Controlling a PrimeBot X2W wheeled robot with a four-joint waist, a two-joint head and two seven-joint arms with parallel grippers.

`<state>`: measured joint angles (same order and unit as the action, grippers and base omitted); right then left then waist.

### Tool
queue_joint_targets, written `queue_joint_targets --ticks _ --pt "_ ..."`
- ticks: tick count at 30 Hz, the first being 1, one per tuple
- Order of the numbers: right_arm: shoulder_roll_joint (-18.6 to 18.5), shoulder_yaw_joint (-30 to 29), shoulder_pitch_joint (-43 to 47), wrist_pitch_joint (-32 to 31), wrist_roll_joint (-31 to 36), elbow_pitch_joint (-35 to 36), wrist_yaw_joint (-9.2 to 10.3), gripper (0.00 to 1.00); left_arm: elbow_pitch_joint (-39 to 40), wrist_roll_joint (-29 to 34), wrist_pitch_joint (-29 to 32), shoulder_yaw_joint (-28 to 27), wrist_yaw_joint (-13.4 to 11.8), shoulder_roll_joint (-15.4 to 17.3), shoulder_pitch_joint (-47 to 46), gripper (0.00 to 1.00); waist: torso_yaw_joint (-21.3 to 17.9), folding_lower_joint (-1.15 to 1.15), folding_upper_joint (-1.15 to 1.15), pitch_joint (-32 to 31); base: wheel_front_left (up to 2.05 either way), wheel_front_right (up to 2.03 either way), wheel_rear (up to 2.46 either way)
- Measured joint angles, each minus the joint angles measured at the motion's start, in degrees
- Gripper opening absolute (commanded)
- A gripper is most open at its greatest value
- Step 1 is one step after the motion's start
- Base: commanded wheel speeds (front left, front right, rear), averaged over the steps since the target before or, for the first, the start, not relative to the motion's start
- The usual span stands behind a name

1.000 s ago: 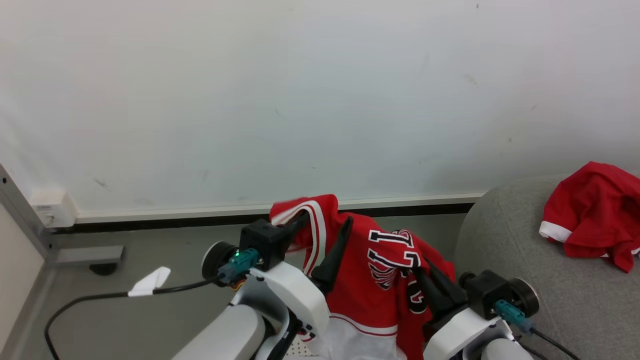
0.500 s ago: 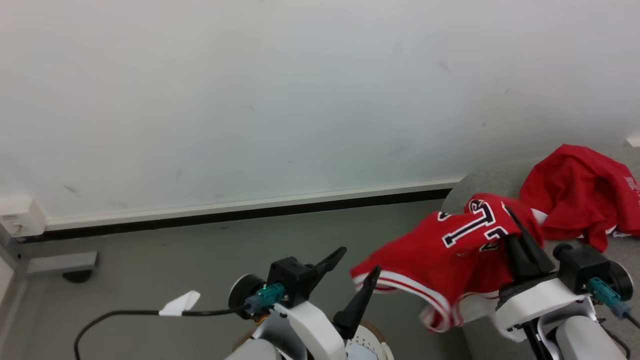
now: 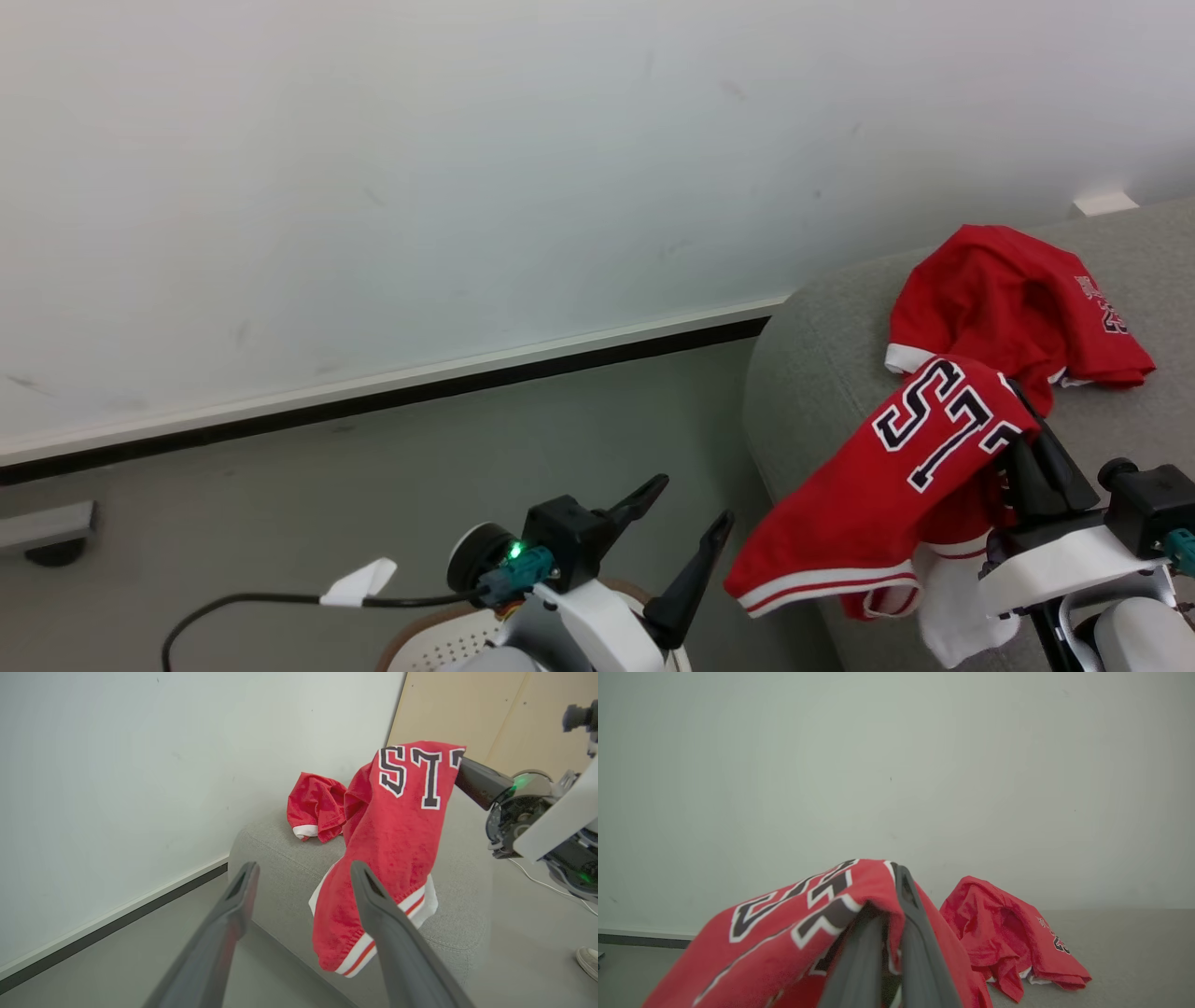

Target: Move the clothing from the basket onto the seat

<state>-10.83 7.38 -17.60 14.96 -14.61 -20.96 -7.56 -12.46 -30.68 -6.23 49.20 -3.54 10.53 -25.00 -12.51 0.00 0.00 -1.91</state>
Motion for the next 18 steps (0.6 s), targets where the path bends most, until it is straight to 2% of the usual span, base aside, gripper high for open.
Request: queue_joint_targets --ticks 18 --pt "-0.8 1.2 0.0 0.0 -0.9 2.2 -0.01 0.00 0.4 0.7 -0.8 1.7 0.7 -0.8 -1.9 1.00 -9.7 0.00 0.00 3.2 0.00 0.00 0.00"
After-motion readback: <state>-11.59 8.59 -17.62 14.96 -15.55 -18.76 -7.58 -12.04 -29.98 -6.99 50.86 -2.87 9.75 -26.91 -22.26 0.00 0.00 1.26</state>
